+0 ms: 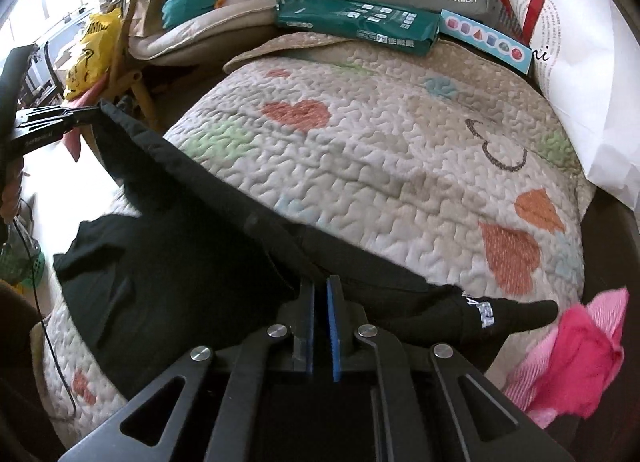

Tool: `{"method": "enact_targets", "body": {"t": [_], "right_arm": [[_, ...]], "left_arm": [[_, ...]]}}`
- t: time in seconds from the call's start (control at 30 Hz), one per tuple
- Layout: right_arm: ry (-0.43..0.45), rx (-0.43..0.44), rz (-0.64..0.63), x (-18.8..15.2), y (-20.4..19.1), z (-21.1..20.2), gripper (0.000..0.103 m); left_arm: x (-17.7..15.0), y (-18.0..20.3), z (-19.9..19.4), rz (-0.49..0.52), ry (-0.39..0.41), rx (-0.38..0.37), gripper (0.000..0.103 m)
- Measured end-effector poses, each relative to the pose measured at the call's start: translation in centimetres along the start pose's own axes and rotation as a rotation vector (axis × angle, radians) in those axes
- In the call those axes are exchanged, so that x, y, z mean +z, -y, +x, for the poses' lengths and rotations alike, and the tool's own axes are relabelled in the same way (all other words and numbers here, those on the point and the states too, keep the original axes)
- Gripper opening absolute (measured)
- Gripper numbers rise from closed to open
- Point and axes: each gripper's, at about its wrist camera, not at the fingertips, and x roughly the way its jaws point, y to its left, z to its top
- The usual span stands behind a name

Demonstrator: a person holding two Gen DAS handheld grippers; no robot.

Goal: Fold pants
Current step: 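Lift the waistband with both grippers and fold it over toward the hems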

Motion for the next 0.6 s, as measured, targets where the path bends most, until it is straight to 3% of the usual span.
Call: {"method": "enact_targets", "body": {"t": [0.6], "right_arm": [[-0.013,0.003,0.011,-8.0,-5.0,-2.2,0.006]], "left_arm": [[-9.0,0.4,-3.5,-0.146,-0.035,0.048,0.006]]}}
